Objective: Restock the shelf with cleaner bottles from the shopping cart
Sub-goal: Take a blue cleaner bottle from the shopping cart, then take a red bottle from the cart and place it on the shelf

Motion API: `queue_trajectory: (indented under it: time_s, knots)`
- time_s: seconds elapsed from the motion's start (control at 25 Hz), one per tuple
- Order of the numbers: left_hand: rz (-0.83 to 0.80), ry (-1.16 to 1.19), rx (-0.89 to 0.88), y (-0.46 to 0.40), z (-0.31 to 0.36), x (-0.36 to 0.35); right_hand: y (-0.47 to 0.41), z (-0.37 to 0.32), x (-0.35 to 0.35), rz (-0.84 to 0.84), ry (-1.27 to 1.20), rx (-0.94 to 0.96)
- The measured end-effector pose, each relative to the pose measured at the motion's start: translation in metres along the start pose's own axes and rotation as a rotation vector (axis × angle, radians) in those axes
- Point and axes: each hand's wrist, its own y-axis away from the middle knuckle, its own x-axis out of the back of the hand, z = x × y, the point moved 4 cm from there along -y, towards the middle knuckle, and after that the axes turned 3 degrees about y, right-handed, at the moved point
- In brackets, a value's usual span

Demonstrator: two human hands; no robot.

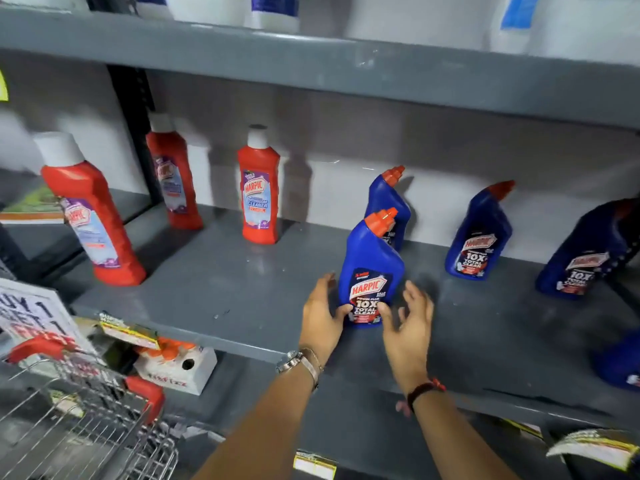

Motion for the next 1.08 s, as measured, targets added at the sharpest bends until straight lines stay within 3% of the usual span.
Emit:
queue_trajectory:
  time_s: [0.04, 0.12, 0.24, 0.44, 0.6, 0.84, 1.08]
  knots:
    - [0.04, -0.038, -0.02, 0.007, -0.005, 0.016, 0.015, -0.008, -0.005, 0.067, 0.005, 0.089]
    - [0.13, -0.149, -0.086, 0.026, -0.019, 0.061, 0.049, -0.033, -0.031, 0.01, 0.03, 0.294]
    - [0.261, -0.32, -0.027, 0.068, -0.064, 0.164, 0.106, -0.059, -0.122, -0.451, 0.106, 0.427]
    - [0.646, -0.509, 0.441, 0.174, -0.179, 0.355, 0.226, -0.063, -0.319, -1.105, 0.265, 0.432]
    - [0.722, -0.421, 0.811, 0.254, -0.276, 0.431, 0.323, -0.019, -0.43, -1.459, 0.52, 0.3]
    - [0.734, -0.052, 1.108, 0.321, -0.399, 0.445, 0.439, 0.083, -0.513, -1.755, 0.795, 0.076]
    - [0.833, 0.303, 1.239, 0.344, -0.442, 0.427, 0.479, 0.146, -0.517, -1.757, 0.824, -0.148]
